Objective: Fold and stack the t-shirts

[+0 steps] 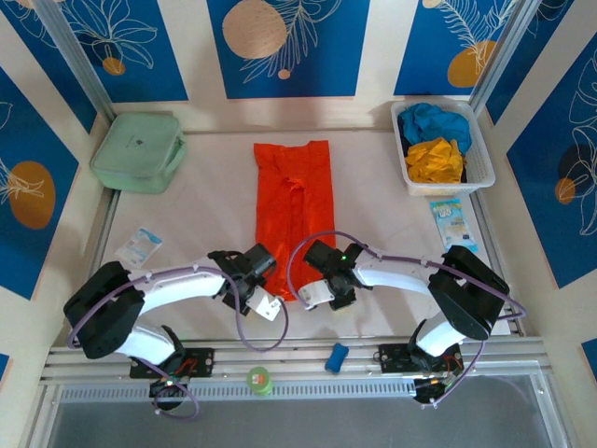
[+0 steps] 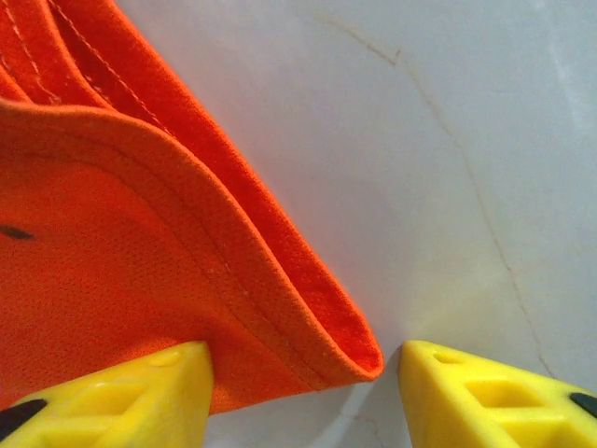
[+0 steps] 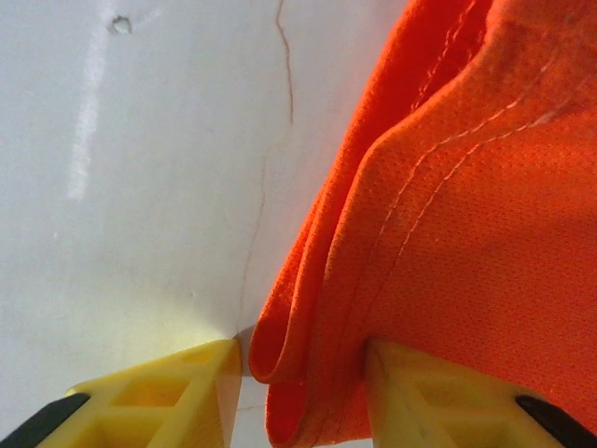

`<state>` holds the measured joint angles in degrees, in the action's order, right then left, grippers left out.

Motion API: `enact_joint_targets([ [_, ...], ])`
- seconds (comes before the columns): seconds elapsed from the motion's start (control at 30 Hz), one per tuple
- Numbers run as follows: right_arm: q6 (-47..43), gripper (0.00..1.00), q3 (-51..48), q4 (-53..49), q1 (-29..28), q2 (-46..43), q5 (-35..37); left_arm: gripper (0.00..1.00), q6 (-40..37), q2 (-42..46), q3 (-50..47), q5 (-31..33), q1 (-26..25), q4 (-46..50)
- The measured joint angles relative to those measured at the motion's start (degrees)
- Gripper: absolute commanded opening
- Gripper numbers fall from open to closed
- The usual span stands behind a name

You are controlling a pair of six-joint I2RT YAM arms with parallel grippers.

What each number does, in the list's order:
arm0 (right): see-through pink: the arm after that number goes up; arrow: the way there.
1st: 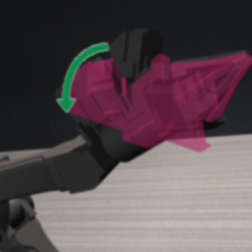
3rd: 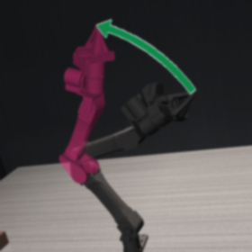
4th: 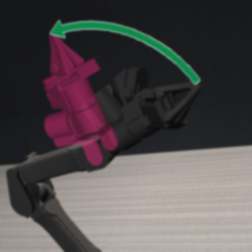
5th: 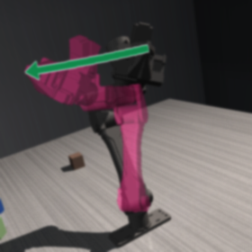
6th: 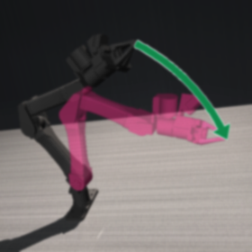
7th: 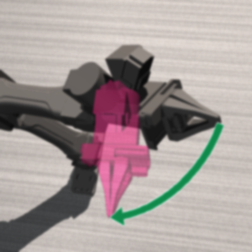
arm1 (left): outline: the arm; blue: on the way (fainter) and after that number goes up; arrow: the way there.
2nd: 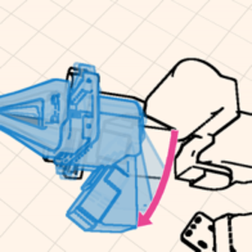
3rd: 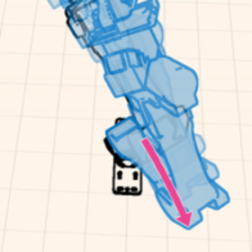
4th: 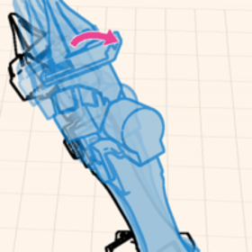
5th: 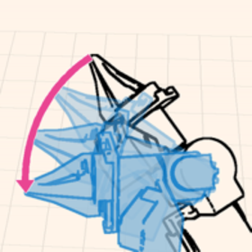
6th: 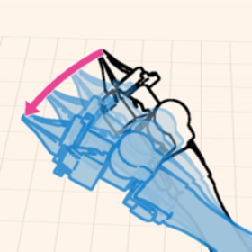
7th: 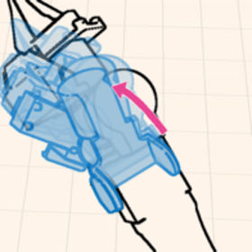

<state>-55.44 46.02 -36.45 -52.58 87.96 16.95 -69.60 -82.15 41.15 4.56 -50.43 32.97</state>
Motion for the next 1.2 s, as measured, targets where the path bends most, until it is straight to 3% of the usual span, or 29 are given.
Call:
enact_joint_targets([
  [0.23,0.6,0.35,0.0,-0.2,-0.2,0.0,0.0,0.55,-1.1,-2.3,0.8,-0.1,0.0,0.4],
  [0.5,1.0,0.29,0.0,-0.7,-0.3,0.1,-0.4,0.41,-1.3,-6.5,3.8,-0.3,-0.1,3.5],
  [0.73,1.5,0.23,0.9,-2.0,-0.3,0.9,-0.7,0.22,0.5,-13.4,10.9,0.1,-0.1,10.1],
  [0.83,1.8,0.14,0.9,-2.2,-0.2,0.9,-1.0,0.0,1.0,-15.0,12.3,-0.3,-0.1,13.0],
  [0.9,2.1,0.0,0.9,-2.6,-0.2,0.9,-1.5,0.0,1.6,-15.1,12.5,-0.5,-0.2,13.9],
  [1.2,2.3,0.0,1.6,-1.4,0.7,1.0,-1.9,0.0,2.1,-9.4,8.6,-0.5,-0.3,10.5],
])
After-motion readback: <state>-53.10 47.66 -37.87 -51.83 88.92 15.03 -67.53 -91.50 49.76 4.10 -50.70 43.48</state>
